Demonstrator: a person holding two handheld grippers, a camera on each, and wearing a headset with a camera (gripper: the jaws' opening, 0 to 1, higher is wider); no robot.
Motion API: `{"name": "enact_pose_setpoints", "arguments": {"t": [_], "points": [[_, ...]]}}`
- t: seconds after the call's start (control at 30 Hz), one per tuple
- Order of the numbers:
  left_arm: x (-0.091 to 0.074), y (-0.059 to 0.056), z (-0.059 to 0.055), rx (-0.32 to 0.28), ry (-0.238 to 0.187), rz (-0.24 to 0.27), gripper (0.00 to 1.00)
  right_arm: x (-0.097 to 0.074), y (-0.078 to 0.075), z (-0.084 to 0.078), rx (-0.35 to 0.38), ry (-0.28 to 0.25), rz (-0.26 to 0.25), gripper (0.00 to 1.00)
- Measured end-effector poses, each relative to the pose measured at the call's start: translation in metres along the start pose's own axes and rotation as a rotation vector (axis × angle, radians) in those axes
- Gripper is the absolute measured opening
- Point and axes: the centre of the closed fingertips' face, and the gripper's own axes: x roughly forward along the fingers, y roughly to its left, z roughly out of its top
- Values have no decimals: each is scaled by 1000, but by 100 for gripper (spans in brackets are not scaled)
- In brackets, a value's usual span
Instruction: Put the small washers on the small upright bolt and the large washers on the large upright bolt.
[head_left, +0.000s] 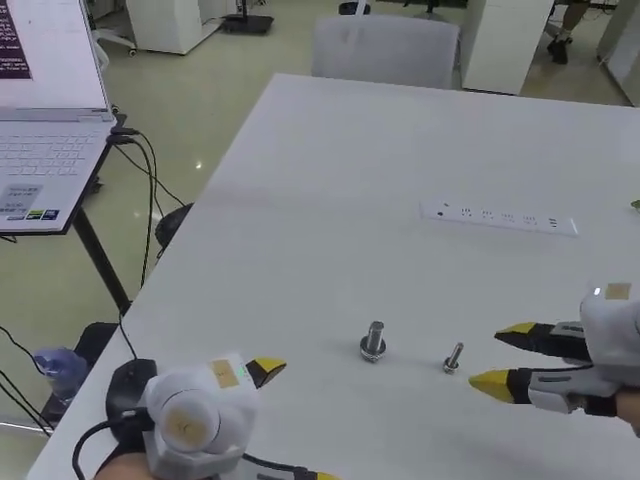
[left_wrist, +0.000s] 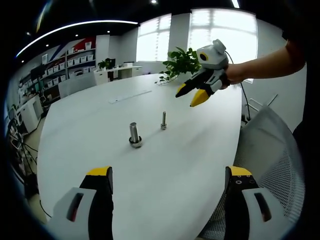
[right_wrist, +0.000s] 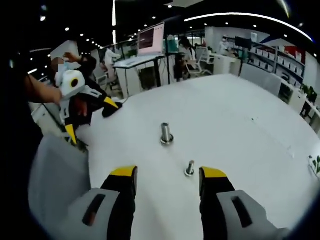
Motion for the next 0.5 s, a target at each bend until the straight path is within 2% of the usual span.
{"name": "enact_pose_setpoints", "arguments": {"t": [0.13,0.17,0.23,0.37,0.5], "points": [[0,1,1,-8,-3,1,93,-3,12,-4,16,-46,-5,61],[0,0,1,-5,-2,1,93,-4,17,-2,42,-80,-2,65],[1,0,1,-5,-1,-1,93,-5,22,-3,55,-112,1,70],[3,0,5,-22,-17,-3,93,-5,25,-14,75,-119,3,76],[4,-2,8,-26,-23,-5,93,-6,29,-15,82,-158,-1,83]]}}
